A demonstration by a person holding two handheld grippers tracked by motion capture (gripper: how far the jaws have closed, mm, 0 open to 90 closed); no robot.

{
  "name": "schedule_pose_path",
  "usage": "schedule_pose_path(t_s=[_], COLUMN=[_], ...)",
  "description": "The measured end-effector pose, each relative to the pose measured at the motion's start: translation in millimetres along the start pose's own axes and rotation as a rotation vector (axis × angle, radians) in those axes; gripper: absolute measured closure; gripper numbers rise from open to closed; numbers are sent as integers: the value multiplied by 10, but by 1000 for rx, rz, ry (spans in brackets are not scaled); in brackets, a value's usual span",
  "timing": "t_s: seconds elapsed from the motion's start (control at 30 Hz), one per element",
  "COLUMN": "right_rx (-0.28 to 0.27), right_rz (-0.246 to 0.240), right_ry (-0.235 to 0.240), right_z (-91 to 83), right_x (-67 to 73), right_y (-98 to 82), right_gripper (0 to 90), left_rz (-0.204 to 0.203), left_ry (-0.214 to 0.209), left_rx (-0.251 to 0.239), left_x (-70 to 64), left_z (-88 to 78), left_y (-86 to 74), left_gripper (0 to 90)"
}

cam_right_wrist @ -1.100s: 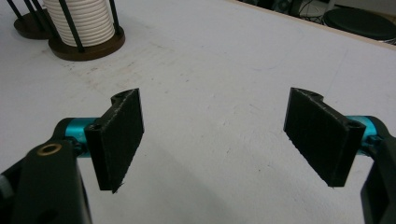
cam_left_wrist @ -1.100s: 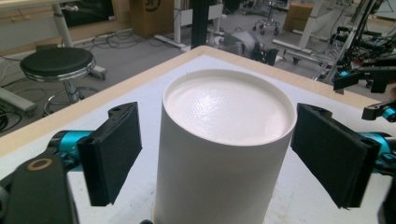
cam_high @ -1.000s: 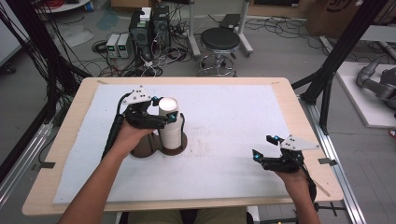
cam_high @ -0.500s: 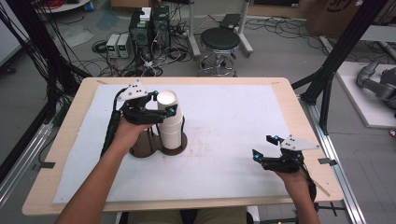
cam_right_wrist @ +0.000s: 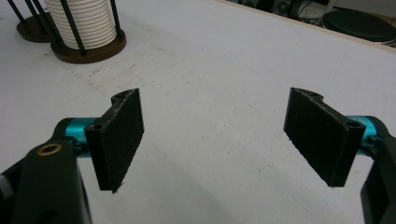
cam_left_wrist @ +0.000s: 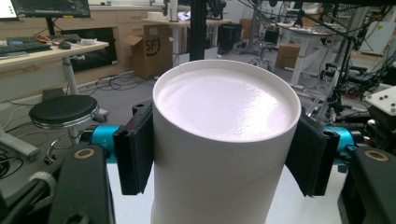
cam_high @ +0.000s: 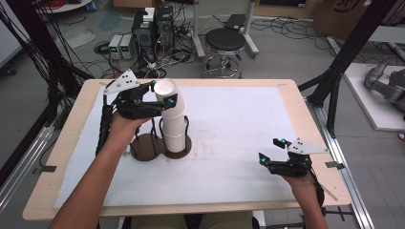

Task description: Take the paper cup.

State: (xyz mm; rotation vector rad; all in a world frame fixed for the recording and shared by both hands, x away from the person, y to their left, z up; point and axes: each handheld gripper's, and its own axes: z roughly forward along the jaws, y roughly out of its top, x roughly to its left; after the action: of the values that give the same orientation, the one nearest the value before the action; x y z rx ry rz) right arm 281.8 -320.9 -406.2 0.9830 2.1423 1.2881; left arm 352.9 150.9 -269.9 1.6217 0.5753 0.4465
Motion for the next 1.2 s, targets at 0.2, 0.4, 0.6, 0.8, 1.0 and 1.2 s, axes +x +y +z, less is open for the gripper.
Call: schedule_pose_path(t_s=[0.2, 0.4, 0.6, 0.8, 1.0, 1.2], right_rx=[-2, -3, -2, -5, -4, -4], right_rz=[-5, -7, -3, -3, -5, -6], right_ry=[0, 2, -2, -5, 3, 11], right_z=[4, 8, -9, -13, 6, 22], right_x=[3, 8, 2, 6, 32, 50], right_y=[5, 8, -2, 1, 17, 30], right_gripper=[204, 204, 204, 204, 204, 205], left_rz=[-11, 22, 37, 15, 3, -11], left_ry=[-18, -20, -2, 6, 3, -11], left_rx=[-30, -23, -24, -15, -15, 1], left_x=[-29, -92, -86, -63, -70, -78], left_z=[-59, -70, -215, -488, -703, -811], left_y=[33, 117, 154, -12, -165, -359], left_gripper=[332, 332, 332, 332, 332, 332])
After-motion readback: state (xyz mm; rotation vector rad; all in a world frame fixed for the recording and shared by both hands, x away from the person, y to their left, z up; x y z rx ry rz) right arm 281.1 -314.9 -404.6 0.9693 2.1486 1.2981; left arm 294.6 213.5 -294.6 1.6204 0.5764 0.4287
